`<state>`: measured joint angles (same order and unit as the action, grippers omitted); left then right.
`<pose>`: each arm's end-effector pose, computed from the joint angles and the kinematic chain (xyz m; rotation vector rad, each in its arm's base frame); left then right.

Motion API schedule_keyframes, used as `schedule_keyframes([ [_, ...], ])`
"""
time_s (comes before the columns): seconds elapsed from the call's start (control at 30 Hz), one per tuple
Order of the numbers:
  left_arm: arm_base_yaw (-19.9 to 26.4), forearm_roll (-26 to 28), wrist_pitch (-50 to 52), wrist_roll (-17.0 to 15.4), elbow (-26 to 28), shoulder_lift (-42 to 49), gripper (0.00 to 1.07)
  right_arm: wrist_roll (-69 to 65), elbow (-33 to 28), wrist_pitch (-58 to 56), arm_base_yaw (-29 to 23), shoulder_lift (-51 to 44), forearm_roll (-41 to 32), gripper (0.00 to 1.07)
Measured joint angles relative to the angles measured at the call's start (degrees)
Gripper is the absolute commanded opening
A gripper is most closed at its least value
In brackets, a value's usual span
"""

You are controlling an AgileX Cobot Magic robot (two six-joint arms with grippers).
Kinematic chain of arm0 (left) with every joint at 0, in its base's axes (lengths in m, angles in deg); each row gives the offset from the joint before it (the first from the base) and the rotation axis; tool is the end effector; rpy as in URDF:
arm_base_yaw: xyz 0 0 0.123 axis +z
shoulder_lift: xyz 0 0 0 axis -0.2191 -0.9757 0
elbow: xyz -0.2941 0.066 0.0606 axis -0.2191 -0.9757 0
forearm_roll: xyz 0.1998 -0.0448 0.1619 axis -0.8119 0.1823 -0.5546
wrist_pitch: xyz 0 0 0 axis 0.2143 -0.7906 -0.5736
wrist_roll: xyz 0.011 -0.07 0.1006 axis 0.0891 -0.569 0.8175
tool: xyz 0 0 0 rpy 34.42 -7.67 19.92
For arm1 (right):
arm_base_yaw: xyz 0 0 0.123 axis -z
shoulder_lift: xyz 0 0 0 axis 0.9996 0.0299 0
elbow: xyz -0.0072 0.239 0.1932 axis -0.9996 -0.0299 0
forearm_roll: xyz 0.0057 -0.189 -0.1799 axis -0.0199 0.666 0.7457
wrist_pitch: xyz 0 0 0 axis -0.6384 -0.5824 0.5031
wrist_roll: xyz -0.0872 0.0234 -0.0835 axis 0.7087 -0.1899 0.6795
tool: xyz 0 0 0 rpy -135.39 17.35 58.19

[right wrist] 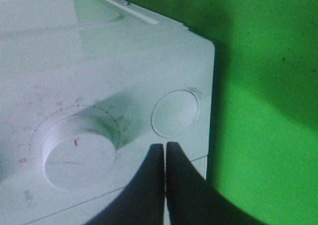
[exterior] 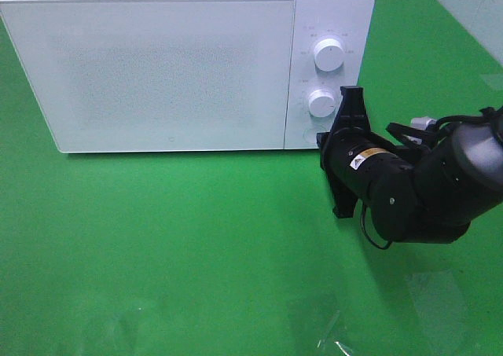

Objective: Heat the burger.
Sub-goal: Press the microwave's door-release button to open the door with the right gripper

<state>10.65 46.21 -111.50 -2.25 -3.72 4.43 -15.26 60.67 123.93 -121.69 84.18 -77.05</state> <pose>0.0078 -0.0052 0.2705 0.1441 2.0207 -0.0105 0.3403 0.1675 0.1017 1.4161 1.5330 1.1939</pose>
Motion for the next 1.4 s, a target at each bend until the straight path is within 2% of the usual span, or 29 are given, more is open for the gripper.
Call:
schedule_keyframes([
  [0.6,0.0,0.0,0.0,0.0,0.0,0.0,1.0,0.06,8.59,-3.95,1.66,6.47,-1.43,0.0],
  [1.4,0.0,0.0,0.0,0.0,0.0,0.0,1.0,0.17,9.4,0.63,1.38,7.96,-3.95,0.0],
])
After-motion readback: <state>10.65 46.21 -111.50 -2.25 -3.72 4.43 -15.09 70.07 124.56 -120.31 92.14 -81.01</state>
